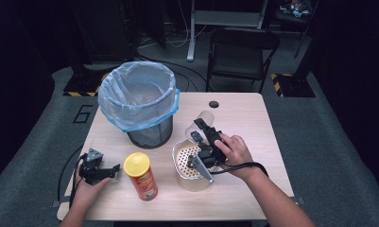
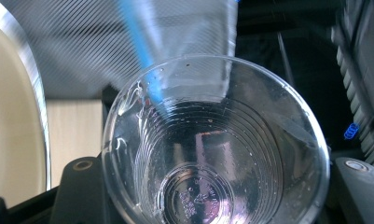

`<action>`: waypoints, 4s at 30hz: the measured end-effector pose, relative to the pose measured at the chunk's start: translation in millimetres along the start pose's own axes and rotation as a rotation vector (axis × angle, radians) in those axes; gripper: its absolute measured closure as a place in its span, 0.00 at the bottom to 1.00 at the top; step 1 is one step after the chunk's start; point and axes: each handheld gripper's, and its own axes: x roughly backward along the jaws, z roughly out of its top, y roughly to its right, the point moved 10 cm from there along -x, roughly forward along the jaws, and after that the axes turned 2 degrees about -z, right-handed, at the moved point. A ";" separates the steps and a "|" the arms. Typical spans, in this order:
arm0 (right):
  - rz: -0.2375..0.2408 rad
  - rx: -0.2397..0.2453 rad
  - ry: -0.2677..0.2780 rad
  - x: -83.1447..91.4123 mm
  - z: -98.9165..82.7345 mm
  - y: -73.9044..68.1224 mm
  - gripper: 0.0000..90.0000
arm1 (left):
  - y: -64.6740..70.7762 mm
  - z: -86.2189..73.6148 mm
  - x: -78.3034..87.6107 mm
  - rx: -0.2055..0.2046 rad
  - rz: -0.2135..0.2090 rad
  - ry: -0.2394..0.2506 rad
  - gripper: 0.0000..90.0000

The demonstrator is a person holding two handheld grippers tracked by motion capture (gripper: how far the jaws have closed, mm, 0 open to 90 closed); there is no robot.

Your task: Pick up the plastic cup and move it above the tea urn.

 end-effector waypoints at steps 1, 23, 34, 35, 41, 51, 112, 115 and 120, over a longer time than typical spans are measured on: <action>-0.002 -0.054 -0.007 -0.5 -0.8 3.3 0.37 | 0.0 0.0 0.0 0.000 0.000 0.000 0.14; 0.348 -1.557 0.005 -8.1 -15.1 61.6 0.37 | -1.0 0.7 -0.2 0.001 0.006 0.004 0.14; 0.327 -1.442 0.022 -19.7 -1.0 102.5 0.37 | -0.9 1.4 -1.2 0.011 0.018 0.013 0.14; 0.327 -1.442 0.022 -19.7 -1.0 102.5 0.37 | -0.9 1.4 -1.2 0.011 0.018 0.013 0.14; 0.343 -1.336 0.048 -59.1 21.9 125.8 0.37 | -1.0 1.5 -1.3 0.010 0.019 0.013 0.14; 0.380 -1.276 0.058 -115.9 57.9 133.5 0.37 | 0.4 1.3 -1.3 0.007 0.015 0.010 0.13; 0.462 -1.222 -0.080 -118.4 51.7 74.1 0.19 | 13.1 25.1 29.4 0.041 -0.054 0.111 0.14; 0.454 -1.205 -0.092 -103.0 41.0 72.7 0.20 | 18.7 24.9 32.3 0.047 -0.087 0.105 0.21; 0.452 -1.188 -0.102 -79.1 21.9 68.7 0.20 | 22.6 25.0 32.6 0.039 -0.086 0.085 0.21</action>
